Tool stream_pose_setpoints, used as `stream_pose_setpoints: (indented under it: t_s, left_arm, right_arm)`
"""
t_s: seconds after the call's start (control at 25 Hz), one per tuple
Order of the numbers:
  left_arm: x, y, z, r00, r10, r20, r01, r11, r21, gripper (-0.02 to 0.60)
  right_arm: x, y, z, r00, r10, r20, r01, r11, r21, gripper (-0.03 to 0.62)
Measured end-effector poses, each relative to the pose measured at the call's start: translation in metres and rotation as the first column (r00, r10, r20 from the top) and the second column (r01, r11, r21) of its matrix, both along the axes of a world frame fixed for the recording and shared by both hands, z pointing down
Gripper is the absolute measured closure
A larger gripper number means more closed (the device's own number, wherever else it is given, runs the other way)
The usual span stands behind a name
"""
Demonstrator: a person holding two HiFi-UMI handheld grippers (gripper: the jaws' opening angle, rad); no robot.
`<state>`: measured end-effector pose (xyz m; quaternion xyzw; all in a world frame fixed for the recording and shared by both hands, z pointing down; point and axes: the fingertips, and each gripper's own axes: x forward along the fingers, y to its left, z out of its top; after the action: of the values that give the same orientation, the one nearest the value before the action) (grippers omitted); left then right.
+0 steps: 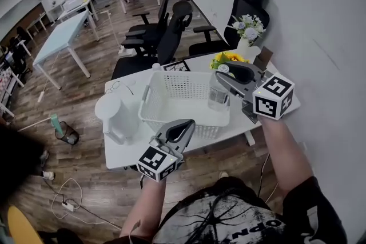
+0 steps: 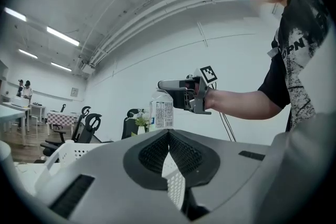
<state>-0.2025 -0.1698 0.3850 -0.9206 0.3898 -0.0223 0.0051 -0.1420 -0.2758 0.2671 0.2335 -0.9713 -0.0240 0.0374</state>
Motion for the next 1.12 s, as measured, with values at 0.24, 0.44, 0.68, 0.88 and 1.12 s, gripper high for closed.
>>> stream_pose_setpoints:
  t_s: [0.24, 0.44, 0.68, 0.88, 1.12]
  left_arm:
    - [0.047, -0.008, -0.007, 0.998, 0.067, -0.008, -0.067, 0.998, 0.011, 0.571]
    - [0.092, -0.017, -0.013, 0.995, 0.102, -0.008, -0.102, 0.995, 0.016, 0.571]
    - [0.144, -0.024, -0.013, 0.992, 0.126, -0.003, -0.126, 0.992, 0.004, 0.571]
    - [0.18, -0.037, -0.011, 0.99, 0.139, -0.008, -0.139, 0.99, -0.009, 0.571]
    - [0.23, -0.049, -0.003, 0.986, 0.167, -0.019, -0.168, 0.985, -0.025, 0.571]
  right_arm:
    - [0.053, -0.002, -0.014, 0.998, 0.065, 0.018, -0.065, 0.998, 0.018, 0.445]
    - [0.106, -0.011, -0.007, 0.994, 0.111, 0.007, -0.111, 0.994, 0.008, 0.445]
    - [0.169, -0.022, 0.013, 0.988, 0.156, -0.01, -0.156, 0.988, -0.019, 0.447]
    - [0.214, -0.034, 0.03, 0.983, 0.184, -0.022, -0.184, 0.982, -0.044, 0.447]
    - [0.263, -0.043, 0.056, 0.978, 0.208, -0.033, -0.21, 0.975, -0.07, 0.447]
